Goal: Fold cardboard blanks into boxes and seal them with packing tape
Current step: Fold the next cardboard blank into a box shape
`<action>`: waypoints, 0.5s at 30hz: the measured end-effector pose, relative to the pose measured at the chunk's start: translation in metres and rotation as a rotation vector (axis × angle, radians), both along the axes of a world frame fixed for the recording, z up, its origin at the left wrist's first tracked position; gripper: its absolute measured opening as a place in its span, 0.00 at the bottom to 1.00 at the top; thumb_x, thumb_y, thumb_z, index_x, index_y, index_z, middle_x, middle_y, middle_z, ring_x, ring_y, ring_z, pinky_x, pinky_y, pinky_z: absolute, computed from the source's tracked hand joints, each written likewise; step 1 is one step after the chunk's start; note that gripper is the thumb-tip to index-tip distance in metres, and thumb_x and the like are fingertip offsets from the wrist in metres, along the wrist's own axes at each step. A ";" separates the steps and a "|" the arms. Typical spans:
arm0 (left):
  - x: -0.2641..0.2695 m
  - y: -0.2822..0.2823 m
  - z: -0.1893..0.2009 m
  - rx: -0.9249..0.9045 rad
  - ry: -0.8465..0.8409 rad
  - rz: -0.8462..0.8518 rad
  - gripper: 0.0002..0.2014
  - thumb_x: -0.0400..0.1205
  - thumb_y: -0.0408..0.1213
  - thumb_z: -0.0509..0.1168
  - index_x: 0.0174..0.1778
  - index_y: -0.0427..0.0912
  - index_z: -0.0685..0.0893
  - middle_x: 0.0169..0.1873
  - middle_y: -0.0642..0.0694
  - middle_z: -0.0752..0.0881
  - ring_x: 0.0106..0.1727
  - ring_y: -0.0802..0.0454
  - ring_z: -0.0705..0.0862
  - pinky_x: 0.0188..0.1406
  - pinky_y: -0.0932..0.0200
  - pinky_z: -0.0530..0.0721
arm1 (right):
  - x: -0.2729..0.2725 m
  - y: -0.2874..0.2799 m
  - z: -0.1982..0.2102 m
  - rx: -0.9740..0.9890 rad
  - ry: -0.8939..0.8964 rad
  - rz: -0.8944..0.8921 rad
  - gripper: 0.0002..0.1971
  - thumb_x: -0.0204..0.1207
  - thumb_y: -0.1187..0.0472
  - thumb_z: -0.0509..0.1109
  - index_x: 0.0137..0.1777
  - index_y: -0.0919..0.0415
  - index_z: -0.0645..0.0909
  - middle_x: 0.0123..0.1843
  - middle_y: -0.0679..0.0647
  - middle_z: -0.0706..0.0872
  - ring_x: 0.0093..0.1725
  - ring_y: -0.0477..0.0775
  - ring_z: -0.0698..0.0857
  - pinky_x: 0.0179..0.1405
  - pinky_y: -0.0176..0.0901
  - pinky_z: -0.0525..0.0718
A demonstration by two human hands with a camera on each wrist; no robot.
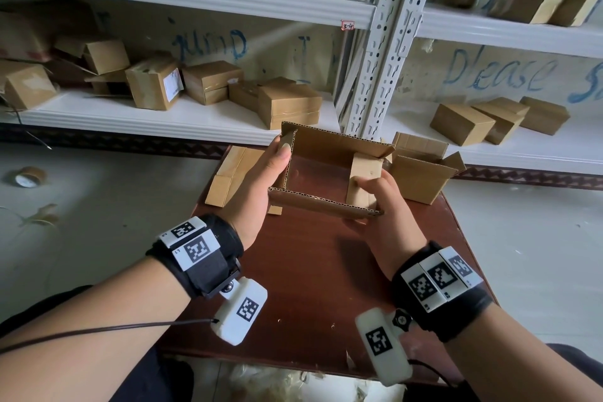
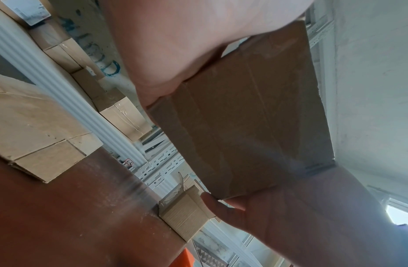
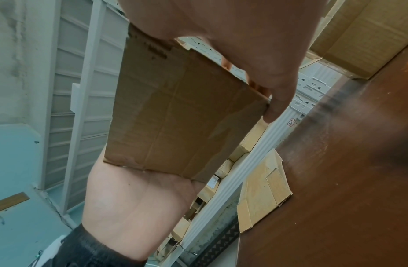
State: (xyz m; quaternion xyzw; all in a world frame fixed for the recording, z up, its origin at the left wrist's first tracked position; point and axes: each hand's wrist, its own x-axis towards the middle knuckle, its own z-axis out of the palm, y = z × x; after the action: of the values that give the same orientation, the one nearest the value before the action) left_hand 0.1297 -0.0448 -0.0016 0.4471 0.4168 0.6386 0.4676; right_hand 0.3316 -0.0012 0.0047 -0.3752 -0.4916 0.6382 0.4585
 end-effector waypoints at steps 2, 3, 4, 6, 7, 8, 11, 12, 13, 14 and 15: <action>0.000 -0.001 0.003 0.010 0.005 -0.004 0.31 0.80 0.68 0.68 0.80 0.65 0.79 0.80 0.59 0.79 0.84 0.45 0.73 0.88 0.29 0.57 | 0.000 0.001 -0.001 0.001 -0.010 -0.006 0.25 0.68 0.51 0.69 0.68 0.48 0.81 0.40 0.38 0.89 0.40 0.47 0.83 0.56 0.56 0.77; 0.000 -0.001 0.004 0.018 0.013 -0.004 0.29 0.81 0.67 0.67 0.79 0.66 0.79 0.80 0.60 0.79 0.84 0.45 0.73 0.89 0.29 0.56 | 0.000 0.001 -0.001 0.000 -0.016 -0.007 0.26 0.68 0.51 0.70 0.69 0.47 0.81 0.40 0.38 0.89 0.42 0.49 0.83 0.56 0.56 0.77; 0.000 -0.001 0.005 0.024 0.023 -0.003 0.27 0.82 0.65 0.66 0.78 0.66 0.80 0.79 0.59 0.79 0.84 0.45 0.73 0.89 0.29 0.56 | 0.000 0.001 -0.002 0.000 -0.022 -0.008 0.26 0.68 0.51 0.70 0.69 0.46 0.81 0.41 0.39 0.89 0.46 0.52 0.83 0.57 0.57 0.77; 0.001 -0.001 0.006 0.029 0.045 -0.001 0.24 0.83 0.62 0.64 0.76 0.67 0.82 0.77 0.57 0.82 0.82 0.43 0.76 0.87 0.27 0.58 | -0.001 0.001 -0.002 0.002 -0.037 -0.009 0.26 0.69 0.50 0.70 0.69 0.46 0.81 0.44 0.41 0.90 0.51 0.56 0.82 0.57 0.58 0.78; 0.001 -0.002 0.007 0.029 0.054 0.001 0.23 0.83 0.62 0.63 0.74 0.67 0.83 0.75 0.56 0.84 0.80 0.41 0.77 0.86 0.26 0.60 | -0.001 0.001 -0.002 0.001 -0.042 -0.013 0.26 0.69 0.49 0.70 0.69 0.45 0.81 0.45 0.41 0.90 0.51 0.57 0.81 0.56 0.58 0.78; 0.002 -0.003 0.008 0.027 0.060 0.007 0.22 0.83 0.61 0.63 0.73 0.67 0.84 0.73 0.54 0.85 0.79 0.39 0.78 0.85 0.25 0.62 | -0.002 0.001 -0.001 -0.002 -0.045 -0.019 0.26 0.69 0.50 0.70 0.69 0.45 0.81 0.46 0.42 0.90 0.51 0.57 0.81 0.56 0.58 0.79; 0.004 -0.005 0.010 0.018 0.059 0.013 0.21 0.82 0.59 0.63 0.71 0.66 0.85 0.72 0.52 0.86 0.78 0.38 0.79 0.85 0.27 0.63 | -0.002 0.002 -0.002 -0.002 -0.044 -0.022 0.23 0.69 0.52 0.70 0.66 0.46 0.81 0.45 0.42 0.90 0.47 0.54 0.83 0.54 0.58 0.78; 0.004 -0.005 0.011 0.015 0.054 0.016 0.20 0.82 0.59 0.64 0.70 0.66 0.86 0.71 0.54 0.86 0.78 0.37 0.79 0.85 0.28 0.64 | -0.002 0.003 -0.003 0.001 -0.042 -0.022 0.22 0.70 0.53 0.70 0.65 0.47 0.81 0.43 0.43 0.90 0.44 0.52 0.84 0.53 0.58 0.78; 0.005 -0.005 0.012 0.012 0.051 0.019 0.20 0.81 0.59 0.64 0.68 0.67 0.87 0.69 0.55 0.87 0.78 0.35 0.79 0.83 0.30 0.66 | -0.002 0.003 -0.003 0.006 -0.037 -0.020 0.21 0.70 0.54 0.71 0.65 0.48 0.81 0.41 0.44 0.88 0.40 0.50 0.84 0.53 0.58 0.77; 0.005 -0.005 0.012 0.009 0.046 0.021 0.19 0.80 0.59 0.64 0.67 0.67 0.88 0.68 0.55 0.87 0.77 0.34 0.79 0.81 0.32 0.68 | -0.002 0.003 -0.004 0.009 -0.031 -0.018 0.21 0.71 0.54 0.72 0.66 0.48 0.81 0.39 0.45 0.87 0.37 0.47 0.83 0.52 0.58 0.76; 0.005 -0.005 0.012 0.008 0.041 0.021 0.19 0.80 0.59 0.64 0.66 0.67 0.88 0.67 0.54 0.87 0.77 0.34 0.80 0.80 0.33 0.69 | -0.002 0.003 -0.005 0.009 -0.028 -0.017 0.21 0.72 0.55 0.72 0.66 0.49 0.80 0.38 0.45 0.85 0.35 0.46 0.82 0.52 0.58 0.76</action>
State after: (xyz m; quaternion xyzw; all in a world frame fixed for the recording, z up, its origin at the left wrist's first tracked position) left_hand 0.1344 -0.0502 0.0102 0.4575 0.4287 0.6357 0.4504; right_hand 0.3295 0.0022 -0.0002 -0.3863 -0.4975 0.6268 0.4587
